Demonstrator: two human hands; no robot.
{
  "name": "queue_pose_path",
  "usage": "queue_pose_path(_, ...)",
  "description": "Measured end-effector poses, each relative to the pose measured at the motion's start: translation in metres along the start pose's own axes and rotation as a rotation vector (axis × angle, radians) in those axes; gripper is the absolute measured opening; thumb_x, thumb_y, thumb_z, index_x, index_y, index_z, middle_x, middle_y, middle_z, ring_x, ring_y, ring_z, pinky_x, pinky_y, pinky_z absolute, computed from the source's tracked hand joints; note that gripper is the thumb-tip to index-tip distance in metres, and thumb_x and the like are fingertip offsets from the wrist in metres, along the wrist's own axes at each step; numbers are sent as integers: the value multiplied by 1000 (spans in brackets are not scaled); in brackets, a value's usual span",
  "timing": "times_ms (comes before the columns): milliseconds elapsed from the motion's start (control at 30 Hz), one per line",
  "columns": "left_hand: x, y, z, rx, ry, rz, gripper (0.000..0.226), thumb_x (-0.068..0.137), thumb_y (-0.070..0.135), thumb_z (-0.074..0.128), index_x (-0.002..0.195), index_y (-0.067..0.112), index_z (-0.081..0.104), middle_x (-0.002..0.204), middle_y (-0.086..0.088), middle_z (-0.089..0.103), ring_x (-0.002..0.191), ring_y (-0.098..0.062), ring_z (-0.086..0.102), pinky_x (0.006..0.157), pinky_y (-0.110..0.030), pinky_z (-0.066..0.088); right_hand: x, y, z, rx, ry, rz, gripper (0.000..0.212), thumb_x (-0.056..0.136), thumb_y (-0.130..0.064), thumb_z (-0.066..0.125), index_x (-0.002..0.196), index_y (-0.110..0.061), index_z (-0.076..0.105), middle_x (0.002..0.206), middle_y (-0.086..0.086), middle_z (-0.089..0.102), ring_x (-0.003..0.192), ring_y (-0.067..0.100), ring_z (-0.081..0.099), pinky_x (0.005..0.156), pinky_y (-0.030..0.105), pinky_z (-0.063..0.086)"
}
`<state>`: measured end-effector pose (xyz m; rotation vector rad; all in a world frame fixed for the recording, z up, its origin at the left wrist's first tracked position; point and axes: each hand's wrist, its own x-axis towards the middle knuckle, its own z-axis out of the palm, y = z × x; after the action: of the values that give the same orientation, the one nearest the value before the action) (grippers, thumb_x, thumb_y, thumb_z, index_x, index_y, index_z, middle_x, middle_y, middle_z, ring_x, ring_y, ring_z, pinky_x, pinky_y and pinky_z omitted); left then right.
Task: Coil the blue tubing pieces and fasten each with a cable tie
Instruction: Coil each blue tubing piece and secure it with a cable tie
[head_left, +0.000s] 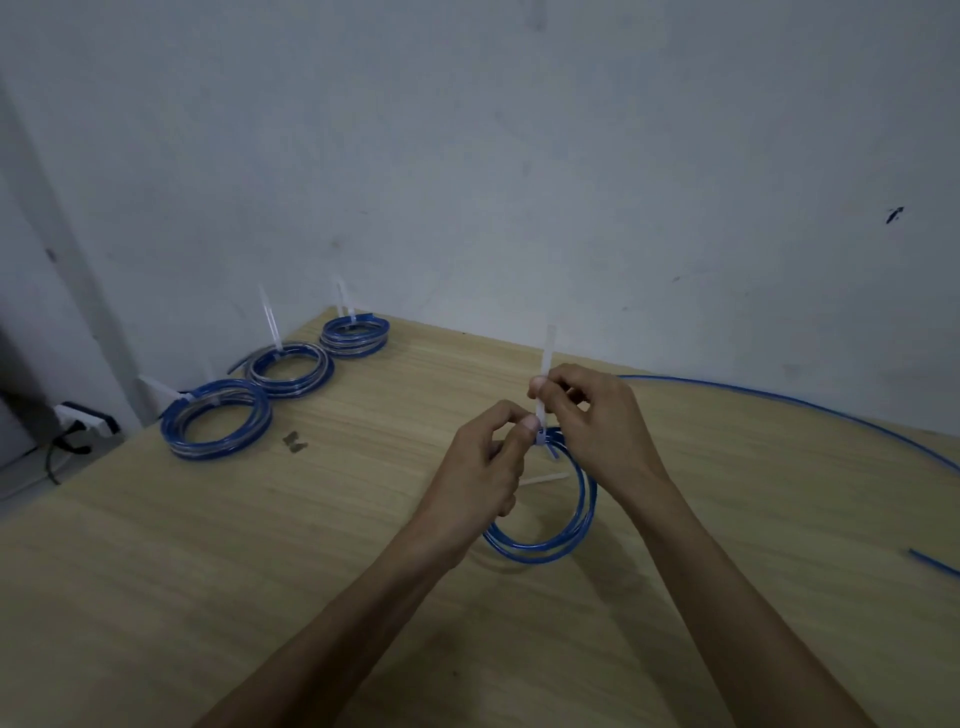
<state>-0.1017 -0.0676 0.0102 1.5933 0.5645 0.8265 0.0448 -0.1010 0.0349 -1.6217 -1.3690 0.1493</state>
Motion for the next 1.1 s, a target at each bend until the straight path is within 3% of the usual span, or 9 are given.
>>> queue_pose_path(133,5,2,-16,53,38,-11,28,105,35,48,98,10,61,55,8,28,49,-10,23,45,-25,25,7,-6,9,46,-37,48,24,100,-31,59,84,-21,72,74,-9,67,67,3,57,64,19,46)
queue_pose_path(233,7,6,-28,-27,110,-34,25,106,30,48,93,14,62,55,9,28,46,-7,22,44,-22,24,14,-19,17,88,-60,45,21,100,-37,59,91,-23,70,81,-7,69,78,8,64,73,31,54)
queue_pose_path(367,-1,9,-62,-170,274,-86,25,107,26,45,91,15,62,58,7,26,45,-6,21,42,-19,21,16,-41,40,95,-150,28,17,98,-33,62,107,-21,69,98,-8,71,91,5,67,83,29,56)
queue_pose_path(500,-23,8,-120,-225,430,-123,23,107,26,45,100,10,60,56,8,26,44,-5,21,40,-18,22,9,-68,88,57,-261,-6,27,95,-26,67,120,-15,69,108,-3,73,92,6,68,85,27,56)
queue_pose_path(567,-38,7,-147,-217,484,-105,26,106,29,46,88,12,54,57,7,24,44,-5,21,40,-19,22,7,-85,115,2,-288,-72,26,95,-26,68,116,-12,73,106,0,75,88,6,66,83,21,53)
queue_pose_path(667,-65,6,-187,-170,597,-87,35,106,31,48,73,18,46,56,7,25,45,-6,21,42,-20,22,2,-114,159,-52,-346,-158,20,97,-27,66,106,-12,76,98,2,76,85,13,68,82,32,55)
queue_pose_path(867,-100,-10,-252,163,825,-137,26,105,22,48,86,11,61,65,-2,48,57,-14,41,56,-29,35,-10,-150,241,-99,-412,-206,23,100,-26,59,96,-9,75,88,5,74,81,19,67,77,37,54)
queue_pose_path(1000,-120,-31,-280,564,794,-156,21,105,18,46,108,14,66,91,-2,67,77,-9,57,65,-22,41,-14,-156,282,-109,-456,-157,24,98,-22,60,87,-7,76,78,7,71,71,18,65,71,39,56)
queue_pose_path(1100,-125,-48,-295,731,835,-168,23,101,16,53,112,11,73,101,-5,72,87,-12,61,76,-26,44,-16,-156,301,-123,-464,-142,23,96,-20,63,86,-6,78,74,7,70,68,16,65,69,38,57)
